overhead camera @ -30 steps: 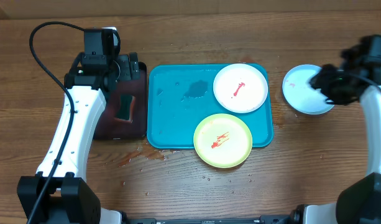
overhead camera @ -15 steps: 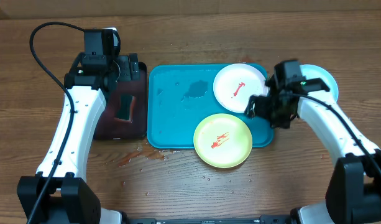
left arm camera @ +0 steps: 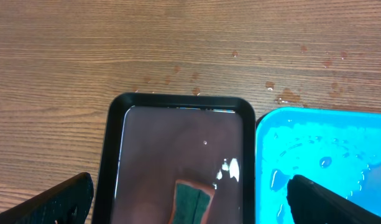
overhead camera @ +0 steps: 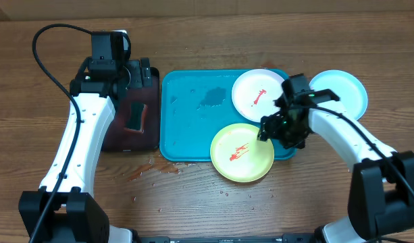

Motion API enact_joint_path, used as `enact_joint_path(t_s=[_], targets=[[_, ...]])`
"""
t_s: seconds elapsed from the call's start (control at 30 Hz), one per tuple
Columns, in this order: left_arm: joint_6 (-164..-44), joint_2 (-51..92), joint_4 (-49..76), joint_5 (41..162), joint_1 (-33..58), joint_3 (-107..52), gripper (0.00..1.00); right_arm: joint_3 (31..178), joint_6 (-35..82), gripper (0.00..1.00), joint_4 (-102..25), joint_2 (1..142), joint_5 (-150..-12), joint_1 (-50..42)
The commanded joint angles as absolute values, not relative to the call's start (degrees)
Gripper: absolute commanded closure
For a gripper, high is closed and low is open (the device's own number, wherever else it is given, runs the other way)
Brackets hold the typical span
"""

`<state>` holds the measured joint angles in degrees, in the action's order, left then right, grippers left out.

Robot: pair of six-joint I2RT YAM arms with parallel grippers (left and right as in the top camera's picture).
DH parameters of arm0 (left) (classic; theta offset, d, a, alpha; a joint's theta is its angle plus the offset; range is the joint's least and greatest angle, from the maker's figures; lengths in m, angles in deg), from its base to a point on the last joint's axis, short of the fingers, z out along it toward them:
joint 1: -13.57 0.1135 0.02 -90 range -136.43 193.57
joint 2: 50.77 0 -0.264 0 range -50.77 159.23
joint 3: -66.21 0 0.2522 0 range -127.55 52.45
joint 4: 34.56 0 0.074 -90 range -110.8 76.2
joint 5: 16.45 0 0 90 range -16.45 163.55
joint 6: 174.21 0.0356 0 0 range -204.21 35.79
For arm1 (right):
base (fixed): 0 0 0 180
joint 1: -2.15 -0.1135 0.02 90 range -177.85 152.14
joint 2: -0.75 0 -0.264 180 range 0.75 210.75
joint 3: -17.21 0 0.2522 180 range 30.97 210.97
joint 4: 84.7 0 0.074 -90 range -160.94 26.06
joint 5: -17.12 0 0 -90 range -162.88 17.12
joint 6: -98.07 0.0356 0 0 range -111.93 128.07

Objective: Clean dirty plates on tray and stack at the side
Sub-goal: 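Reach the right gripper to the yellow plate's rim on the tray, then slide the yellow plate left across the tray with the right gripper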

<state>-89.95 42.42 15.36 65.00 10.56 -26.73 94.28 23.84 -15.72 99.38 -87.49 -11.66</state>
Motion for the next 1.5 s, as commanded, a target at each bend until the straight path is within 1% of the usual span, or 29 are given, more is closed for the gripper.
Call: enact_joint_path(t_s=[0.0,0.07,0.1,0.27,0.4,0.43,0.5,0.57,0.67,0.9,1.13,1.47], targets=[[-89.5,41.2,15.4,65.7,10.5,-28.1,0.0,93.9,23.1,0.21,-15.9,100.8,-86.4,-13.7],[-89.5,41.2,15.4,65.7,10.5,-28.1,0.0,93.9,23.1,0.26,-16.0,101.9,-86.2,-13.9],[-89.5,41.2,15.4,65.7,10.5,-28.1,0.0,93.9,23.1,0.27,-16.1,102.6,-86.2,-13.9],[-89.5,41.2,15.4,65.7,10.5,-28.1,0.0,93.9,23.1,0.41,-17.2,104.7,-85.5,-13.9],[-89.5,41.2,15.4,65.7,10.5,-28.1,0.0,93.9,23.1,0.63,-17.9,104.7,-85.4,-13.9],[-89.5,41.2,15.4,65.7,10.5,-28.1,0.0,93.9,23.1,0.67,-18.0,104.7,-85.4,-13.9],[-89.5,41.2,15.5,65.7,10.5,-28.1,0.0,93.9,23.1,0.73,-18.3,104.7,-85.4,-13.9],[-89.5,41.2,15.6,65.7,10.5,-28.1,0.0,93.9,23.1,0.84,-18.6,104.7,-85.4,-13.9],[-89.5,41.2,15.8,65.7,10.5,-28.1,0.0,93.9,23.1,0.96,-19.1,104.7,-85.6,-13.9],[-89.5,41.2,15.9,65.7,10.5,-28.1,0.0,94.6,23.1,0.96,-22.4,104.7,-91.4,-13.9],[-89.6,41.2,16.0,65.7,10.5,-28.1,0.0,99.4,23.1,0.96,-24.9,104.7,-94.9,-14.3],[-89.6,41.2,16.9,65.7,10.5,-28.1,0.0,100.5,22.9,0.96,-32.9,104.7,-96.1,-20.2]])
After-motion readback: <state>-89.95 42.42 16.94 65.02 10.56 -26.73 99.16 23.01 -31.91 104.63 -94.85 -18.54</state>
